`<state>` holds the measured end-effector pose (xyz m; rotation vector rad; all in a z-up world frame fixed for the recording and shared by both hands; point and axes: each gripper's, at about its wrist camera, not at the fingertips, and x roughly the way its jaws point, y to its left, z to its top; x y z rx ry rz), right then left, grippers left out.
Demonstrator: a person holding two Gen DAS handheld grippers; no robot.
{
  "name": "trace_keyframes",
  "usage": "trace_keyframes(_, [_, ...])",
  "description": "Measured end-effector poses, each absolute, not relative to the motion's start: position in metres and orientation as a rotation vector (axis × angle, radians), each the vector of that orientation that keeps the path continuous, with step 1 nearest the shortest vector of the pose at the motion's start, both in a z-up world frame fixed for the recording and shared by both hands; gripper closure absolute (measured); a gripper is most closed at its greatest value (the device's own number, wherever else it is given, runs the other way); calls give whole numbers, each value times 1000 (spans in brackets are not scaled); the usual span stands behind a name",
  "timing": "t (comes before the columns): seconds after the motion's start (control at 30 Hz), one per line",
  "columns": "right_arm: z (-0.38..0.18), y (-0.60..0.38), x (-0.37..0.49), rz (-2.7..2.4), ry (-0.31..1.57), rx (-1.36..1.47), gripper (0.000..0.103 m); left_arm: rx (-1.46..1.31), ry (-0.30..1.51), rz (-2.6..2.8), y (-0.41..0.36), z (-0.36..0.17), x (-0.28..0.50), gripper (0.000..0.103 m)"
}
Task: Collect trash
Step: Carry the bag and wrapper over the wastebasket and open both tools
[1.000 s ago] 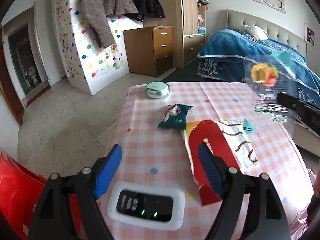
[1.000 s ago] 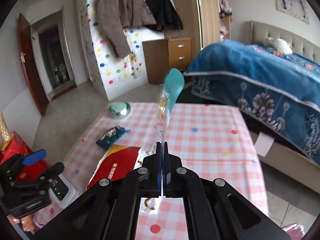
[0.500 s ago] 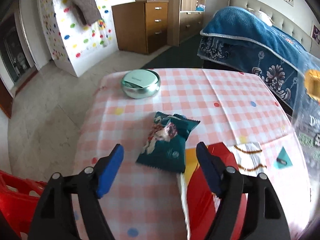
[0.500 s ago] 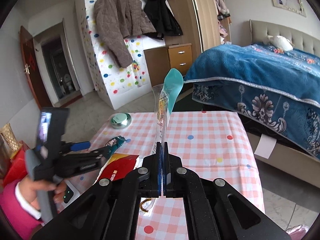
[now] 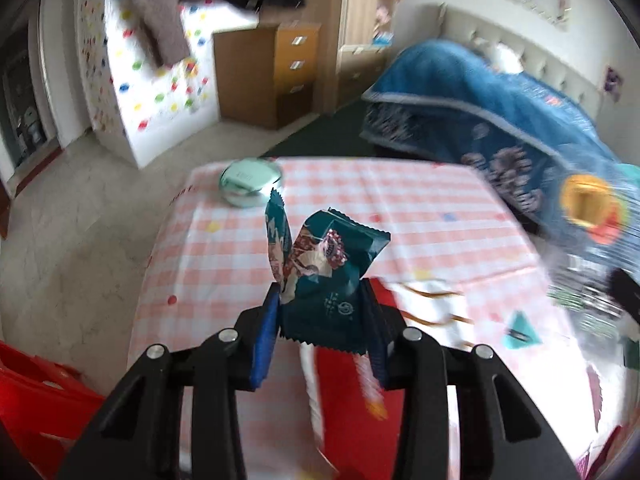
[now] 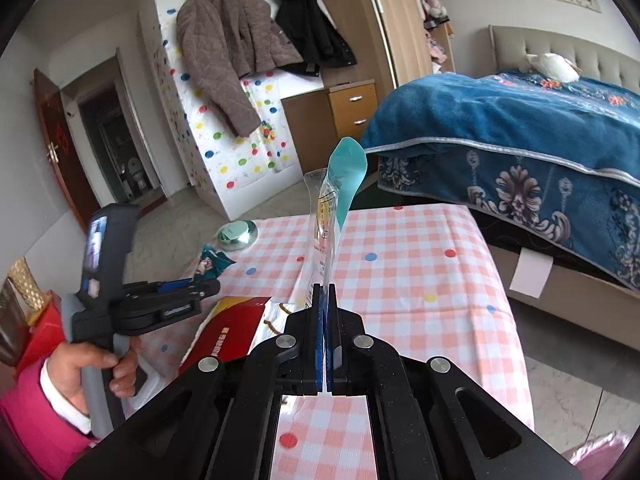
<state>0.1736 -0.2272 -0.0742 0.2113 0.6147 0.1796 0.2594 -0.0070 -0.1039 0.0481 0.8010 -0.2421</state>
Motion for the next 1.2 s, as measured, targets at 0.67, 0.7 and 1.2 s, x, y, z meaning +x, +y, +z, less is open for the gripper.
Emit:
trace_keyframes(0.67, [-72,-280,20,-23,636,215,103,143,625,-538,-114,-97,49,66])
trace_keyframes(0.7, [-72,-286,10,-40,634,218,103,145,626,-553,-120,-99,43,66])
trace_keyframes(1.2, [-88,-374,-88,-297,649,261,102,287,643,-808,-245,-127,-16,64])
